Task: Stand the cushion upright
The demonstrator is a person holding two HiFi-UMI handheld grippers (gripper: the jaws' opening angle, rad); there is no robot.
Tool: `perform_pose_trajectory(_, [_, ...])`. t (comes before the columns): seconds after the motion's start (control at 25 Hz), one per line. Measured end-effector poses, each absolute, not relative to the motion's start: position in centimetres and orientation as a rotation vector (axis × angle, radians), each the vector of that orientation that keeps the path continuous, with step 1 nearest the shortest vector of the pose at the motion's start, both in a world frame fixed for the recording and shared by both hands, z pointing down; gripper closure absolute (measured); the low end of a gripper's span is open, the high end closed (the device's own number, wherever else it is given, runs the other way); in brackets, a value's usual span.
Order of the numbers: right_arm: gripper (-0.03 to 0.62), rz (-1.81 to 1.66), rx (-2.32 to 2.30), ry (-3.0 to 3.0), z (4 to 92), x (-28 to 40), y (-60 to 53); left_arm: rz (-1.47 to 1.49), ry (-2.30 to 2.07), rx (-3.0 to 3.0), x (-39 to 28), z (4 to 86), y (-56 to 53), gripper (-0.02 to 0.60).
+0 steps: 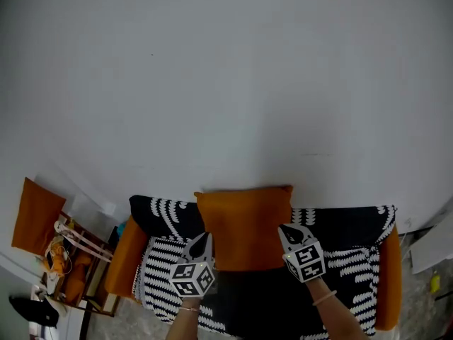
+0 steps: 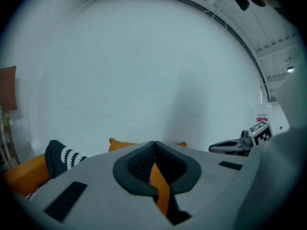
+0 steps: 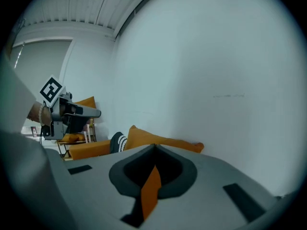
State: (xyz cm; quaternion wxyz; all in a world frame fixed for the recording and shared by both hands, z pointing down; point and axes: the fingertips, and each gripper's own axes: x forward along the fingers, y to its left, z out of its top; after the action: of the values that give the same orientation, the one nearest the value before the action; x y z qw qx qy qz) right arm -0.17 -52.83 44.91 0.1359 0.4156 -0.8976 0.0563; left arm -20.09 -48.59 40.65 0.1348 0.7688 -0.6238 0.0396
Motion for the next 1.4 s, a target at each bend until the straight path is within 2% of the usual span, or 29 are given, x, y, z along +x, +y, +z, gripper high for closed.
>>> perform_pose_trajectory(0.64, [0.586,0.031,1.189,-2.651,39.8,-2.1,-44.1,0.095,-1.805,2.347,-18.8,35.8,-40.0,0.561])
perform_pose_trajectory(1.4, [0.586,-0.053,1.297,-2.689,33.9,-1.7,-28.6,-0.003,-1.796,2.404,-18.5,31.7,-23.9,0.561])
